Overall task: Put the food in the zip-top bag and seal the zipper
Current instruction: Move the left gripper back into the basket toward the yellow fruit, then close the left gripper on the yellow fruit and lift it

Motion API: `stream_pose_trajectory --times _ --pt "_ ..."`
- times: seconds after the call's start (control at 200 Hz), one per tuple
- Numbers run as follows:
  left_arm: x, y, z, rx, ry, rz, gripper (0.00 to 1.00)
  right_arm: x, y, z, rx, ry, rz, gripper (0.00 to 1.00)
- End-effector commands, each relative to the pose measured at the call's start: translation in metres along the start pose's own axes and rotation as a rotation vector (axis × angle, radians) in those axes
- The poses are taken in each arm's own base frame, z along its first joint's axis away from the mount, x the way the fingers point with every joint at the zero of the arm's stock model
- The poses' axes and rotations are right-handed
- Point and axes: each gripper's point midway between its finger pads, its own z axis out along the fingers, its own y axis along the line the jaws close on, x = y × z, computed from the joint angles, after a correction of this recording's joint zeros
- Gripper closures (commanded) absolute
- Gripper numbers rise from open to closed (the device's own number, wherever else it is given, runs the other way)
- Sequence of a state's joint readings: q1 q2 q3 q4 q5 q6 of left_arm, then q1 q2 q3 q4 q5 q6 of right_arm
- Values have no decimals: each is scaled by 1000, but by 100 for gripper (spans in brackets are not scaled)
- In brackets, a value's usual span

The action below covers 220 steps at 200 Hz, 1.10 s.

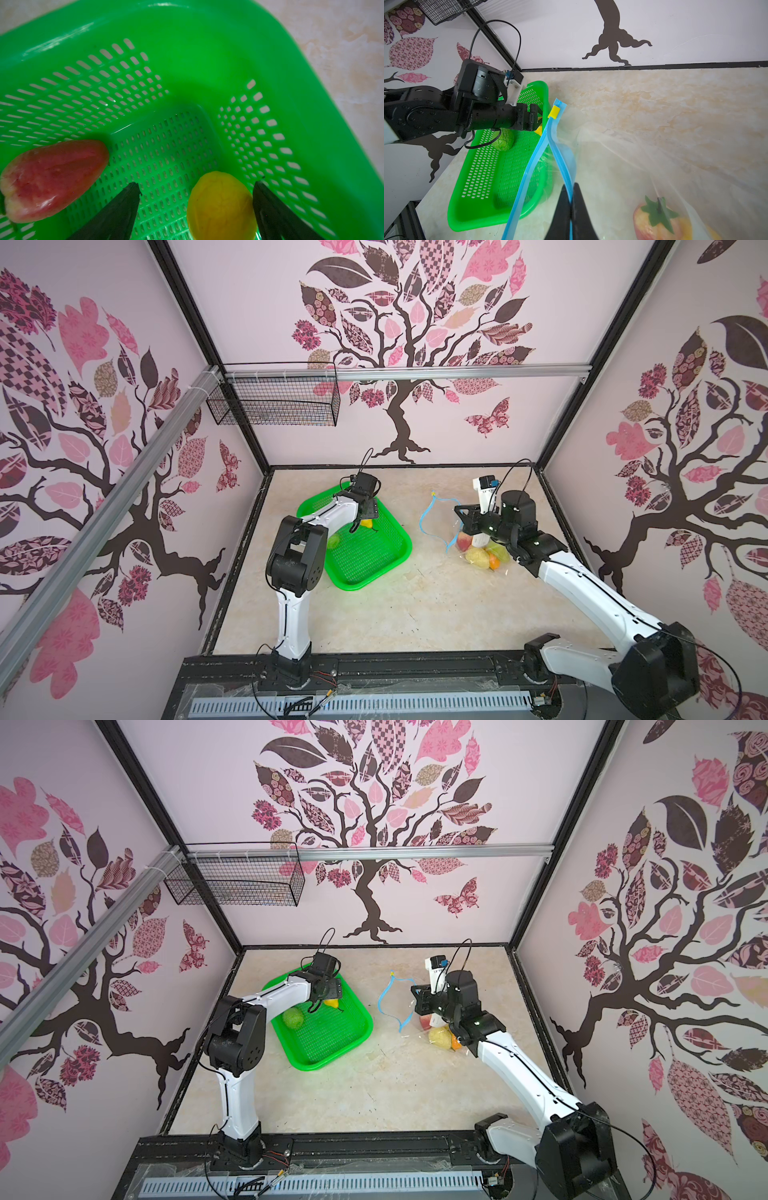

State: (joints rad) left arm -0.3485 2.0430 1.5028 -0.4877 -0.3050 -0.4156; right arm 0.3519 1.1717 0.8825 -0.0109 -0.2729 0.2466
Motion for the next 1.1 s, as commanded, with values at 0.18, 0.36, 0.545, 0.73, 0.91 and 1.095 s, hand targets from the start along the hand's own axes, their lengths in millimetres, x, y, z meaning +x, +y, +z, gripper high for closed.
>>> stream_pose_trajectory --times 0.18,0.36,0.545,0.73,0.91,1.095 --pt "16 2 18 55 68 -61 13 -7 -1 2 9 -13 -8 100" --pt "24 -4 17 102 91 -68 11 -6 -1 2 9 -10 -7 100" --pt "28 -5 16 112 95 -67 12 -7 -1 2 9 -11 -7 100" --pt "34 -6 24 113 120 -68 14 -7 -2 2 13 -11 -8 100" --pt "43 -9 22 131 151 -76 16 -7 -2 3 15 -10 -10 100" --pt "49 -4 12 127 160 -81 16 -7 -2 4 15 -9 -8 100"
